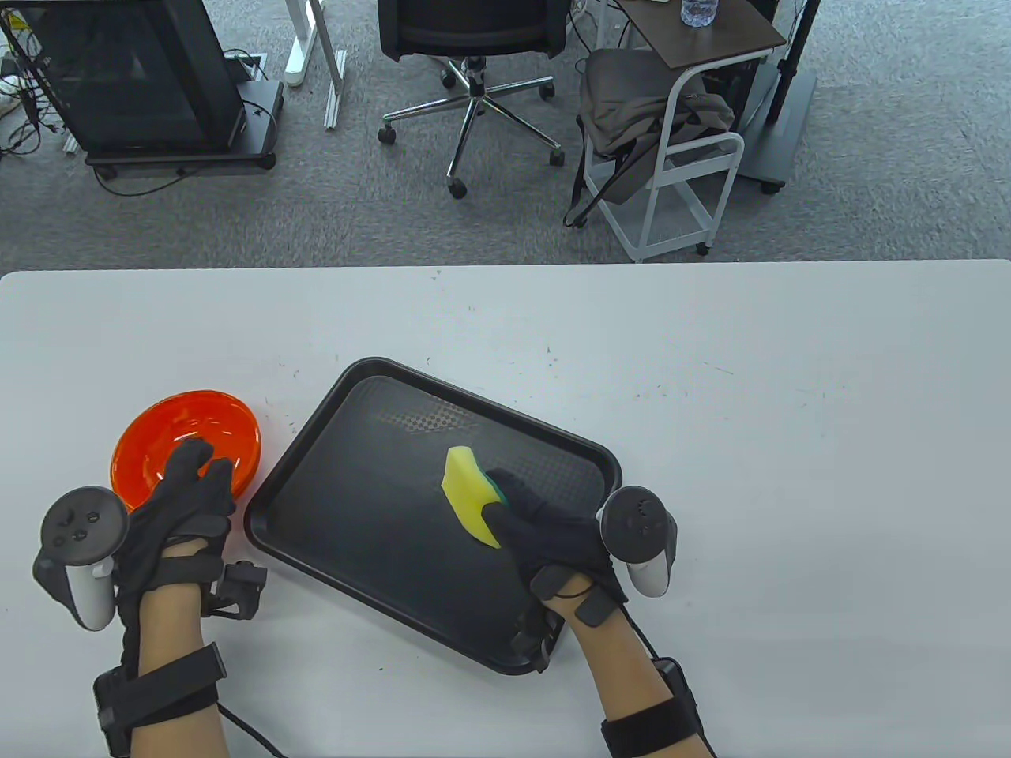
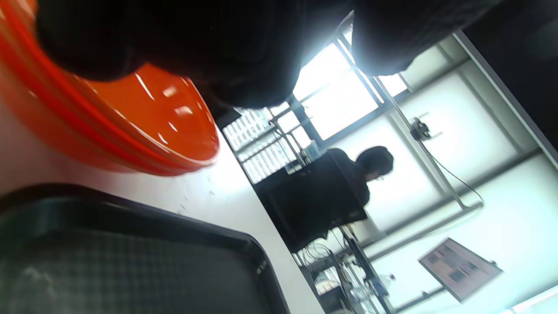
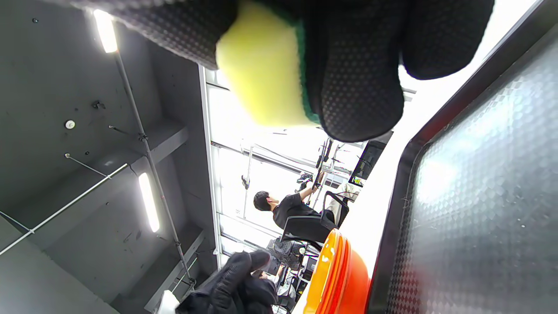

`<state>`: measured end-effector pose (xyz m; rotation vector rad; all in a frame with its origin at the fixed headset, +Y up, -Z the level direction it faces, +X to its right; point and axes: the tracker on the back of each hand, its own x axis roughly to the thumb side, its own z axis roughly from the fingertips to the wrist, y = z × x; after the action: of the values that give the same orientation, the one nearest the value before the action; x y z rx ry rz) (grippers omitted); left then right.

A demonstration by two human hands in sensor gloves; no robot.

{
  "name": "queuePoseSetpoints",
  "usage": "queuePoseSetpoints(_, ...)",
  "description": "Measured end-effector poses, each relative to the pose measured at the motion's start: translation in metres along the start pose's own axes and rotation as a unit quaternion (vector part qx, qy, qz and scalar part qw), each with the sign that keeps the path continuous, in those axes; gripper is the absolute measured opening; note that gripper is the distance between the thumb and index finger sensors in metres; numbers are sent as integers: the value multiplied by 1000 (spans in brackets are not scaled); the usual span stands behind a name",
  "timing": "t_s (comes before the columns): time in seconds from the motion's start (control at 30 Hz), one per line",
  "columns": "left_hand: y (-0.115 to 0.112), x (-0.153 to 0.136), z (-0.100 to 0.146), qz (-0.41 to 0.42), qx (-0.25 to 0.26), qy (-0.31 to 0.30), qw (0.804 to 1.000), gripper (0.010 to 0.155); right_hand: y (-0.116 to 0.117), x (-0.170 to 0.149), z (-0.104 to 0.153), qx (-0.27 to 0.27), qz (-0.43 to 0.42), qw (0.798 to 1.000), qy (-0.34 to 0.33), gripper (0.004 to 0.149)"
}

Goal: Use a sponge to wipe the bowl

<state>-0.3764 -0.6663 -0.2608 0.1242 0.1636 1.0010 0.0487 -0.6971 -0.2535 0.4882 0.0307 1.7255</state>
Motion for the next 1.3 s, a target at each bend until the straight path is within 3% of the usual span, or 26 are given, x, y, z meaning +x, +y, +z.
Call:
queuePoseSetpoints(0.23,-49,41,9,-112,-103,-90,984,67,0,-1,0,5,8,1000,3,53)
queuePoseSetpoints(0.33,-64,50,12,-169,-104,-131,971,80,0,-1,0,5,13,1000,2,53)
queuePoseSetpoints(0.57,-79,66,16,-308,-66,-172,933,83,2,-1,0,13,23,1000,4,53)
queuePoseSetpoints(0.8,-81,63,15,-291,-72,-165,940,82,-6,-4,-2,10,44,999,4,52)
queuePoseSetpoints(0.9,-81,62,16,-286,-75,-161,941,82,-25,-4,0,-19,148,989,12,51)
queuePoseSetpoints(0.97,-81,62,16,-281,-76,-160,943,82,-39,-3,3,-36,262,964,17,50)
queuePoseSetpoints(1.07,-80,60,16,-271,-78,-155,947,81,-60,-4,8,-48,425,903,48,49)
queuePoseSetpoints(1.17,-79,58,16,-261,-81,-148,950,81,-75,-12,12,-57,510,853,98,48)
queuePoseSetpoints(1.23,-79,57,16,-256,-84,-143,953,82,-82,-18,14,-58,578,802,137,48)
queuePoseSetpoints(1.3,-79,57,16,-250,-88,-141,954,82,-87,-27,16,-52,607,774,174,48)
